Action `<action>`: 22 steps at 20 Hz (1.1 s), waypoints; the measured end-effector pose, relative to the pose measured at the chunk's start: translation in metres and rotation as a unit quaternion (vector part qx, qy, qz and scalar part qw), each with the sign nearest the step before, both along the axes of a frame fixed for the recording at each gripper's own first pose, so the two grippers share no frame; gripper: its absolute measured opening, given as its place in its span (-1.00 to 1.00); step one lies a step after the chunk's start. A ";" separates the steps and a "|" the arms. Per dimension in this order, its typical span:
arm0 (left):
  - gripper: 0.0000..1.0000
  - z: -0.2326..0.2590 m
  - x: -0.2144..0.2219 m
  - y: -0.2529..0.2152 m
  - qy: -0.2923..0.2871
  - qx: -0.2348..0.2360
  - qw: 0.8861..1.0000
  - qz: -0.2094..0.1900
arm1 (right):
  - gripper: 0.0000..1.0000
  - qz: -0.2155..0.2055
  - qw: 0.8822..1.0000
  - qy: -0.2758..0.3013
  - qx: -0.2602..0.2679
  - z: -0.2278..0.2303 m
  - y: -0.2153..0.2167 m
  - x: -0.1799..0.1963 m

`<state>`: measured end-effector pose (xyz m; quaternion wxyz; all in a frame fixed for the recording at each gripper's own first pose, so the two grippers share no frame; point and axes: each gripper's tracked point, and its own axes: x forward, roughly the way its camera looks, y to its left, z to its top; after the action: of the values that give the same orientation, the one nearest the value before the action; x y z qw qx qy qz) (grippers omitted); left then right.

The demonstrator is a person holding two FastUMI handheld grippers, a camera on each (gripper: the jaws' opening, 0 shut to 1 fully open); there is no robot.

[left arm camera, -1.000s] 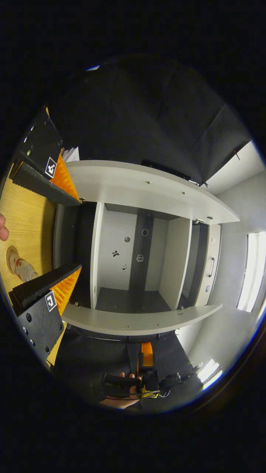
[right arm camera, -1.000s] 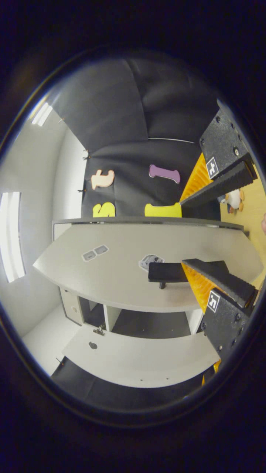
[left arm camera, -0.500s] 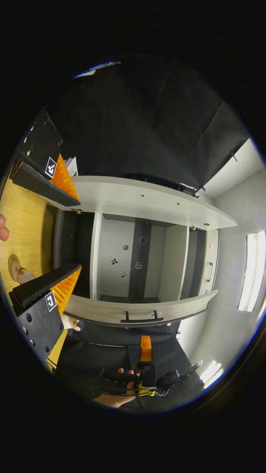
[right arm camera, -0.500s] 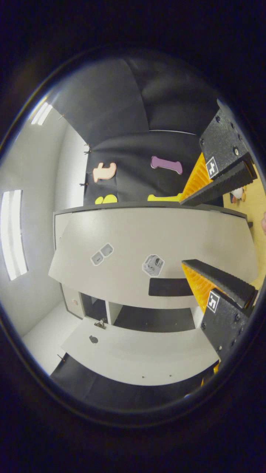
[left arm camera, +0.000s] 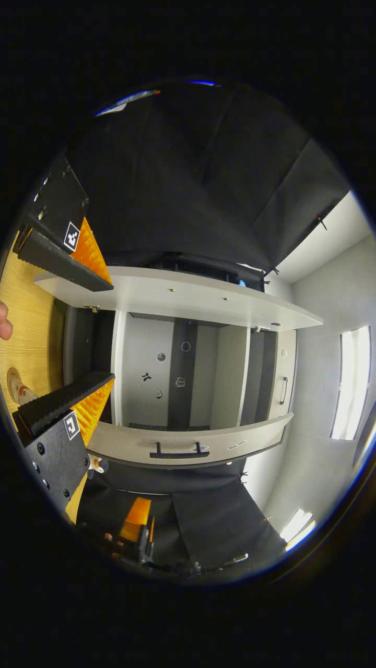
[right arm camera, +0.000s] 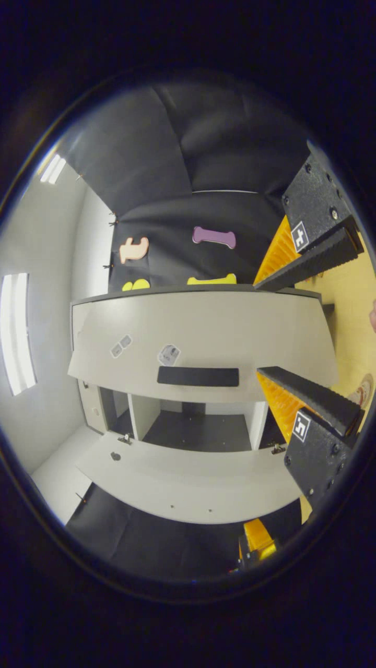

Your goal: Grasp the bottle in the cabinet with the left hand and place it on the coaster, then close the right door with the right hand and the left door with the left hand.

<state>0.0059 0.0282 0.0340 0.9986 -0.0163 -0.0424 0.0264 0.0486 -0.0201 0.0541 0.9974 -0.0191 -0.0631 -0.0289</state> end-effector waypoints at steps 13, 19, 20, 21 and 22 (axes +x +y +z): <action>0.99 0.093 0.069 0.173 -0.107 0.006 0.983 0.149 | 0.90 0.071 0.996 0.045 -0.024 -0.033 0.034 -0.039; 0.87 0.089 0.084 0.187 -0.108 -0.021 0.979 0.171 | 0.90 0.054 0.998 0.037 -0.014 -0.024 0.025 -0.041; 0.88 0.087 0.079 0.192 -0.112 -0.034 0.977 0.177 | 0.91 0.055 0.998 0.040 -0.012 -0.025 0.024 -0.041; 0.88 0.088 0.074 0.193 -0.117 -0.041 0.976 0.180 | 0.90 0.054 0.998 0.043 -0.011 -0.028 0.023 -0.040; 0.88 0.085 0.072 0.192 -0.114 -0.047 0.975 0.182 | 0.90 0.053 0.998 0.044 -0.010 -0.028 0.022 -0.041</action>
<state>0.0778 0.2201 0.1192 0.9637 -0.0578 -0.1574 0.2076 0.0076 0.0022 0.0263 0.9991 -0.0265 -0.0201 0.0255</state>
